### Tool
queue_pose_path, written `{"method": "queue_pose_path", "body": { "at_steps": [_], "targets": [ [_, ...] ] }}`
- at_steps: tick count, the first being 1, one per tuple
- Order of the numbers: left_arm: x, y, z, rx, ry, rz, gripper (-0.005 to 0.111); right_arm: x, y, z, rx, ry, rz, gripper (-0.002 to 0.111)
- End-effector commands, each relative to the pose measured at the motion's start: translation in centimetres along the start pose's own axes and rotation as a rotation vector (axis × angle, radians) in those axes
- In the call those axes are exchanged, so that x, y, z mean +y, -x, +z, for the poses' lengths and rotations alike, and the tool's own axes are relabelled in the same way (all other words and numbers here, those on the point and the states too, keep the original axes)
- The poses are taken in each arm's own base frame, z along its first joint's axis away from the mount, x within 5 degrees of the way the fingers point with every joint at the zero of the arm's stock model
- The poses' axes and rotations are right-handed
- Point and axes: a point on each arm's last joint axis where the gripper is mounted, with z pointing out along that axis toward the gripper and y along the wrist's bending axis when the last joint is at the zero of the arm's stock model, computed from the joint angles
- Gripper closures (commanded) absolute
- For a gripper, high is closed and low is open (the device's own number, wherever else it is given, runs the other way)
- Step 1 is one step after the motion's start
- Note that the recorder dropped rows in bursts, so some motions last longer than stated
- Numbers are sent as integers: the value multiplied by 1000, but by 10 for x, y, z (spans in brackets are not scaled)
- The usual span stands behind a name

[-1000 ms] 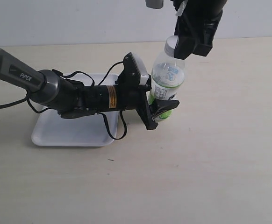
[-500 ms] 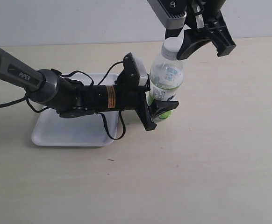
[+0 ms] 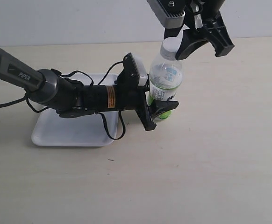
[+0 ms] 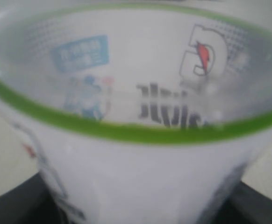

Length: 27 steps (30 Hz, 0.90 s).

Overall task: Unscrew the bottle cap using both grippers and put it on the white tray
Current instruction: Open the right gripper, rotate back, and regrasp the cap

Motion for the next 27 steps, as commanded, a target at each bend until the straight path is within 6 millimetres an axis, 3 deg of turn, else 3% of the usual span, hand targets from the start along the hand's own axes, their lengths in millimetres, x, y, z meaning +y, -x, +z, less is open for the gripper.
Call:
{"method": "queue_pose_path", "body": {
  "at_steps": [1, 4, 11, 15, 17, 21, 27],
  "targets": [
    [-1, -7, -1, 62, -2, 3, 107, -1, 4, -2, -41, -18, 184, 46],
    [-1, -7, -1, 62, -2, 3, 107, -1, 4, -2, -46, -16, 301, 32],
    [-1, -7, -1, 62, -2, 3, 107, -4, 8, -2, -101, -29, 651, 32],
    [-1, -7, -1, 62, -2, 3, 107, -8, 8, -2, -132, -45, 1091, 33],
    [-1, -7, -1, 62, -2, 3, 107, -7, 8, -2, -132, -31, 1218, 33],
    [-1, -7, -1, 62, -2, 3, 107, -6, 8, -2, -124, -13, 1370, 33],
    [-1, -7, -1, 62, -2, 3, 107, 1, 0, -2, -1, -5, 1448, 33]
  ]
}}
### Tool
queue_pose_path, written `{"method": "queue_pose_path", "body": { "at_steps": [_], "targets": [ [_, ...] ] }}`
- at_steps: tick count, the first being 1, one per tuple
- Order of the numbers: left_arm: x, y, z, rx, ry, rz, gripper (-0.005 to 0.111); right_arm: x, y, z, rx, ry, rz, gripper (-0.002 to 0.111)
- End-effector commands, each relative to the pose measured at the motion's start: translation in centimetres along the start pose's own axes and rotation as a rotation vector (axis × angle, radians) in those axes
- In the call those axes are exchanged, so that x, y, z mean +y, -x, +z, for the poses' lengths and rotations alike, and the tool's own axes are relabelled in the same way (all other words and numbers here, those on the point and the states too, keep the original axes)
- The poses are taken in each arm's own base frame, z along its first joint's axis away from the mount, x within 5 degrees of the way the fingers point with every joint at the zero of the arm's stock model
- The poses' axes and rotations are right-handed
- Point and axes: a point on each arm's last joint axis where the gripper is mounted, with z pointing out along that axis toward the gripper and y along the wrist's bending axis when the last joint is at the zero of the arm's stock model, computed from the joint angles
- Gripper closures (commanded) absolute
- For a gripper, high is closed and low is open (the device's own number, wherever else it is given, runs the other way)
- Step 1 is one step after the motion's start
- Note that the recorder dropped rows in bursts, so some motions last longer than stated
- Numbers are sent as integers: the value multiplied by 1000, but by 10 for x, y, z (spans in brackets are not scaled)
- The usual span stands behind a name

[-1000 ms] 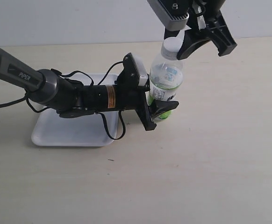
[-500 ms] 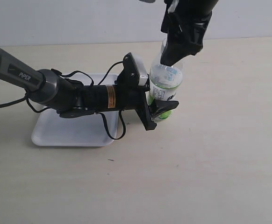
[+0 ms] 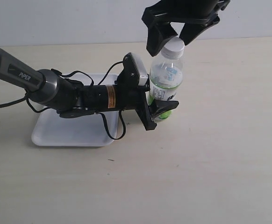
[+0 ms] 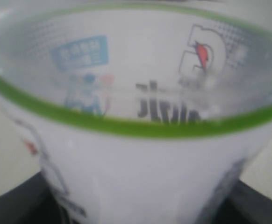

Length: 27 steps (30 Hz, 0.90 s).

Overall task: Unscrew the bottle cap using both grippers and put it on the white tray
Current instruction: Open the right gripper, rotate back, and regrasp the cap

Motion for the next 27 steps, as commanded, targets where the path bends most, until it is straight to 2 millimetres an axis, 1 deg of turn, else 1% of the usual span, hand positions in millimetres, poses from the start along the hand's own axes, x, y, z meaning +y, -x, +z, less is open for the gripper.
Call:
{"method": "queue_pose_path", "body": {
  "at_steps": [1, 7, 10, 11, 17, 21, 27],
  "targets": [
    [-2, -7, -1, 62, -5, 6, 107, -4, -3, -2, 22, -58, 43, 33],
    [-2, -7, -1, 62, -5, 6, 107, -5, 0, -2, -14, -64, 44, 34],
    [-2, -7, -1, 62, -5, 6, 107, -5, 1, -2, -25, -65, 44, 45],
    [-2, -7, -1, 62, -5, 6, 107, -5, 1, -2, -25, -65, 44, 45],
    [-2, -7, -1, 62, -5, 6, 107, -5, 1, -2, -21, -62, 45, 46],
    [-2, -7, -1, 62, -5, 6, 107, -4, -2, -2, 11, -49, 44, 46],
    [-2, -7, -1, 62, -5, 4, 107, -4, -1, -2, -5, -49, 44, 46]
  ]
}}
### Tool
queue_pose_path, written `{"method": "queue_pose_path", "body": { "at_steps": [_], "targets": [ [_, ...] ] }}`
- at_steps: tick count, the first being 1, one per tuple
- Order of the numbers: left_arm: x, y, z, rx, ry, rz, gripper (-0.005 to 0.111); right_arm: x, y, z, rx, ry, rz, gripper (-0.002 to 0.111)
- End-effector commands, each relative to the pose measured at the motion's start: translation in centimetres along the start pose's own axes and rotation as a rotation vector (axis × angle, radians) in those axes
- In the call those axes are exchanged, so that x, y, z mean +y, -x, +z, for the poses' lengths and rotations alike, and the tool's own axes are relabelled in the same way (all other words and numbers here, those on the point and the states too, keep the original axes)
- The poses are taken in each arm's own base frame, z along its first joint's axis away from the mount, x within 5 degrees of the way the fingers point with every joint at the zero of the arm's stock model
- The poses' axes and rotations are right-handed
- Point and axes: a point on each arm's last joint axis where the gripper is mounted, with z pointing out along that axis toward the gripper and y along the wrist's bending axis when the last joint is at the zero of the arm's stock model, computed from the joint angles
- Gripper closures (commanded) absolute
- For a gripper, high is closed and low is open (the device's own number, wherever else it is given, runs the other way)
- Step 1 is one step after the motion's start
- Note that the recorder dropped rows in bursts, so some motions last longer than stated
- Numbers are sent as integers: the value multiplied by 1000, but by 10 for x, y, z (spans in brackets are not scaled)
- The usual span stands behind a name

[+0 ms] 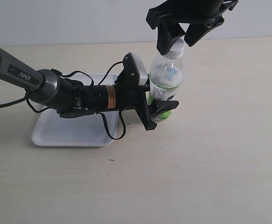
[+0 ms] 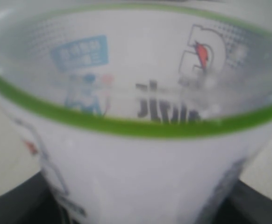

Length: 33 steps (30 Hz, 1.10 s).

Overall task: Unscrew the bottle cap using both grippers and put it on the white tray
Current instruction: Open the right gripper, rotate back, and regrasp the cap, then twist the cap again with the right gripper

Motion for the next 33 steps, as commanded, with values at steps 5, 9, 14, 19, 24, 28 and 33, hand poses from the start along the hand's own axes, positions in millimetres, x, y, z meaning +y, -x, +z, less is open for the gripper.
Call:
{"method": "queue_pose_path", "body": {
  "at_steps": [5, 9, 14, 19, 24, 28, 33],
  "targets": [
    [-2, -7, -1, 62, -5, 4, 107, 1, 0, -2, -13, 2, -1, 56],
    [-2, -7, -1, 62, -5, 4, 107, 2, -1, -2, -7, 10, 13, 78],
    [-2, -7, -1, 62, -5, 4, 107, 3, 0, -2, -10, 27, 39, 105],
    [-2, -7, -1, 62, -5, 4, 107, 3, 0, -2, -14, 26, -64, 108],
    [-2, -7, -1, 62, -5, 4, 107, 3, 0, -2, -18, 27, -253, 108],
    [-2, -7, -1, 62, -5, 4, 107, 3, 0, -2, -21, 25, -420, 108],
    [-2, -7, -1, 62, -5, 4, 107, 3, 0, -2, -23, 23, -626, 108]
  ]
}}
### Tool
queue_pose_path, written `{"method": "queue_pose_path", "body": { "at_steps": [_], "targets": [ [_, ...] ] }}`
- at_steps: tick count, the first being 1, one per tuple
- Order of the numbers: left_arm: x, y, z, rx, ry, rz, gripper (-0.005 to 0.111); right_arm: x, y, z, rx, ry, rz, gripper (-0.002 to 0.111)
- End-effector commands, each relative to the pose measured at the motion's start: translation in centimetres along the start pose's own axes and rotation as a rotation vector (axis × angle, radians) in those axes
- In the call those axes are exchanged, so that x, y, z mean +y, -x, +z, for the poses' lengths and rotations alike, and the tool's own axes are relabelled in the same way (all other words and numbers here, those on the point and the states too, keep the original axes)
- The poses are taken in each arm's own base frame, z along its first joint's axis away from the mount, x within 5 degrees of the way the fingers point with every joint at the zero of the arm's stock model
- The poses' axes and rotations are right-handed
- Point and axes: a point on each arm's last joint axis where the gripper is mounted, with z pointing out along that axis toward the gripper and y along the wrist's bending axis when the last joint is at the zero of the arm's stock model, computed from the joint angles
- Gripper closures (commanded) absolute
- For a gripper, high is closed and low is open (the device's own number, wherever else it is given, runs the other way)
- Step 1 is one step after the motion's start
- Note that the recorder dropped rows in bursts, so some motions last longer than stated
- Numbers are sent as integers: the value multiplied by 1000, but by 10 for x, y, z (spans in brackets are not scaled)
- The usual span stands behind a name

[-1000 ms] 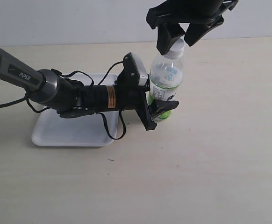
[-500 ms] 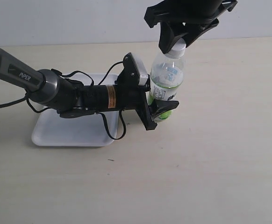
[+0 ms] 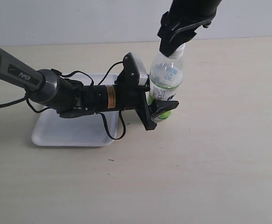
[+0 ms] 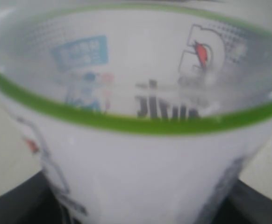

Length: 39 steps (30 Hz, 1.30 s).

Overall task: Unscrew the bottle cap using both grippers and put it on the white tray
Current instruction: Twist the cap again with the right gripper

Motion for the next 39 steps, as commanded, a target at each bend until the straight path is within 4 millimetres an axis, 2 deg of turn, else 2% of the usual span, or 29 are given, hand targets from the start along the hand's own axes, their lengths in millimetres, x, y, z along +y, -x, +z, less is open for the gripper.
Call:
{"method": "queue_pose_path", "body": {
  "at_steps": [1, 12, 23, 34, 39],
  "targets": [
    [-1, -7, -1, 62, -5, 10, 107, 1, 0, -2, -8, -6, -230, 108],
    [-1, -7, -1, 62, -5, 10, 107, 0, 2, -2, -22, -28, -749, 108],
    [-1, -7, -1, 62, -5, 10, 107, -2, 4, -2, -25, -57, -1131, 108],
    [-1, -7, -1, 62, -5, 10, 107, -5, 9, -2, -39, -127, -1426, 108],
    [-1, -7, -1, 62, -5, 10, 107, -5, 9, -2, -39, -129, -1434, 108]
  ]
}}
